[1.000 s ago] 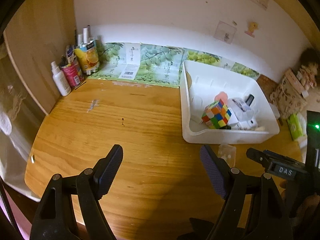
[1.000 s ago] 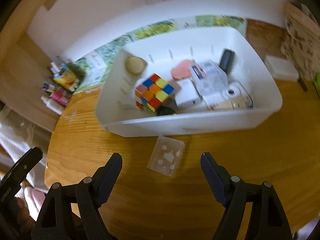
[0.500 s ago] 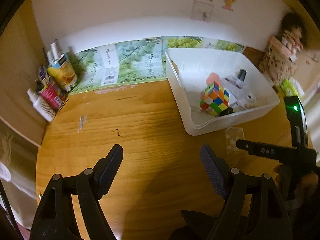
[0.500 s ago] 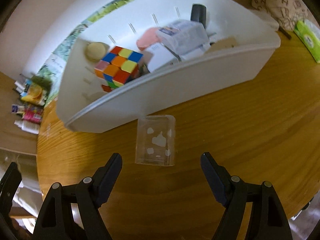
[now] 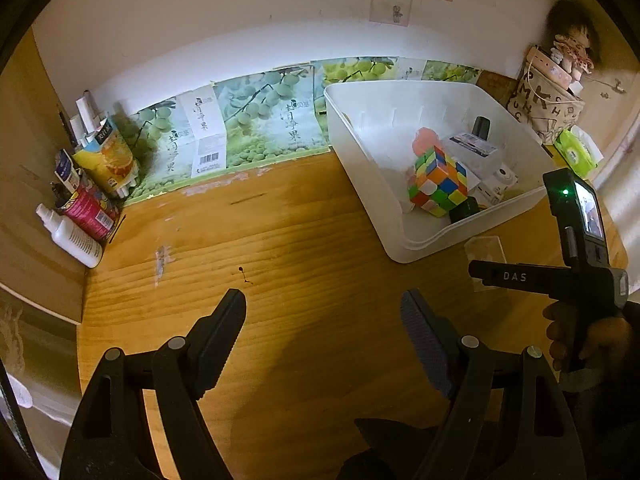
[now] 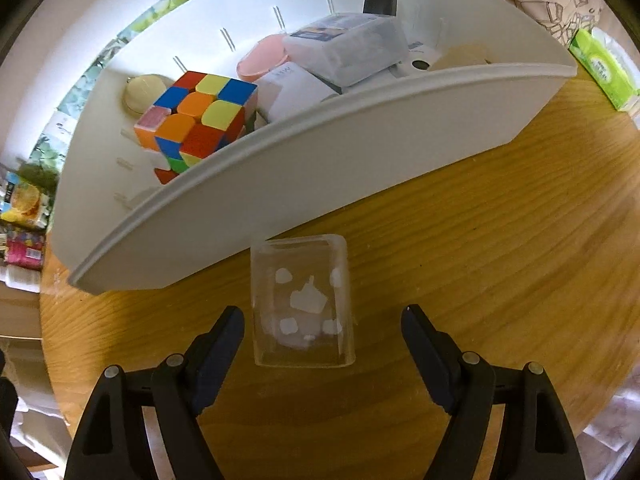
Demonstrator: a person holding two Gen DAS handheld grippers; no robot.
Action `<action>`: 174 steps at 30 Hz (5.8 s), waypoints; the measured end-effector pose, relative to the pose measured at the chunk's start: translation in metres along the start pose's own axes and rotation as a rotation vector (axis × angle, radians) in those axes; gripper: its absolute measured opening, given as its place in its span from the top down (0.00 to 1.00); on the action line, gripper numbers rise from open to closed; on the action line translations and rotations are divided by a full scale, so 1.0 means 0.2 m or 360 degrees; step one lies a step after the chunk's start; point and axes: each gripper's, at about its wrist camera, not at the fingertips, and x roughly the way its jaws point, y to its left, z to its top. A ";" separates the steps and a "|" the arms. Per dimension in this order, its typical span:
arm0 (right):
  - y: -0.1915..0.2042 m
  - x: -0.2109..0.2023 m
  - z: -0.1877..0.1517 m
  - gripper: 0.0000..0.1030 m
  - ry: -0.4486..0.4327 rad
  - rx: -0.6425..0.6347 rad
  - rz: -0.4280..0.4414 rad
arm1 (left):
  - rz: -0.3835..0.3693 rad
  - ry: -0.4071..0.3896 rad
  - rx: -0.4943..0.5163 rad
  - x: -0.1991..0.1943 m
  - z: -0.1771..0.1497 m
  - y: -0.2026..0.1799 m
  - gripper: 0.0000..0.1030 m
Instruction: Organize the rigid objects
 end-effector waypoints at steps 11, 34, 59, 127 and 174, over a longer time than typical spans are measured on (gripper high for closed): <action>0.09 0.02 -0.01 0.51 -0.0005 -0.0079 -0.0082 | -0.0053 0.0009 0.0013 0.03 0.01 0.03 0.20; -0.24 -0.21 -0.09 0.52 -0.0083 0.0058 -0.0082 | -0.0127 -0.0010 0.0042 -0.06 -0.05 -0.15 0.20; -0.42 -0.87 0.52 0.52 -0.0659 -0.0253 -0.0175 | -0.0214 -0.0019 -0.0183 0.00 0.09 -0.40 0.20; -0.78 -1.10 -0.08 0.10 -0.0386 -0.0733 0.0293 | 0.0328 -0.0200 -0.0505 -0.46 0.11 -1.15 0.02; -0.65 -0.94 0.14 0.00 -0.0333 -0.0736 0.0172 | 0.0393 -0.0288 -0.0452 -0.34 0.28 -1.12 0.02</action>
